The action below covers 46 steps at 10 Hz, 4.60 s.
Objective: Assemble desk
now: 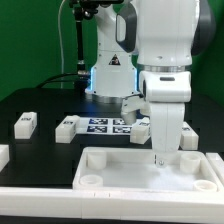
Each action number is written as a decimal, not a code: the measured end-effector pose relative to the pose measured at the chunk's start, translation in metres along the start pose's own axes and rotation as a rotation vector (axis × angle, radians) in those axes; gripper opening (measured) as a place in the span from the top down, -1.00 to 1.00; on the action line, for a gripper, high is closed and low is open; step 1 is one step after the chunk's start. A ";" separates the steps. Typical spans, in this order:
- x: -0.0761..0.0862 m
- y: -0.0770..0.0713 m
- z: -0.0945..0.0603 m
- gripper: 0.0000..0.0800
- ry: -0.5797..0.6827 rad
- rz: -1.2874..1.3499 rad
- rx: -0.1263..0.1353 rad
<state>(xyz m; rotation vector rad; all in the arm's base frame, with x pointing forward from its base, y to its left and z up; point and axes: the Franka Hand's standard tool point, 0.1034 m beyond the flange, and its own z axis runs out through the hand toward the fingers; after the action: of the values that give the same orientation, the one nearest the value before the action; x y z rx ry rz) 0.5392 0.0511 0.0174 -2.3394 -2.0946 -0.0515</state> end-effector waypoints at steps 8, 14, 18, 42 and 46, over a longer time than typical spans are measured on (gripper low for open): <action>0.047 -0.027 -0.042 -0.62 0.008 0.389 -0.046; 0.051 -0.037 -0.040 -0.62 0.024 0.752 -0.029; 0.064 -0.046 -0.032 -0.62 0.040 1.112 0.010; 0.066 -0.098 -0.009 -0.62 -0.837 1.320 0.736; 0.067 -0.092 0.005 -0.62 -0.857 1.310 0.760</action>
Offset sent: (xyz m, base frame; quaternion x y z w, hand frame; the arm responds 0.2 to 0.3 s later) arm -0.0319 0.0085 0.0408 -0.0395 -0.0282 0.1726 0.9838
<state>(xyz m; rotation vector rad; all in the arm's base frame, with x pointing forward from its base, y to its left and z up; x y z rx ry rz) 0.4553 0.1277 0.0122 -2.7202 -0.0226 1.5408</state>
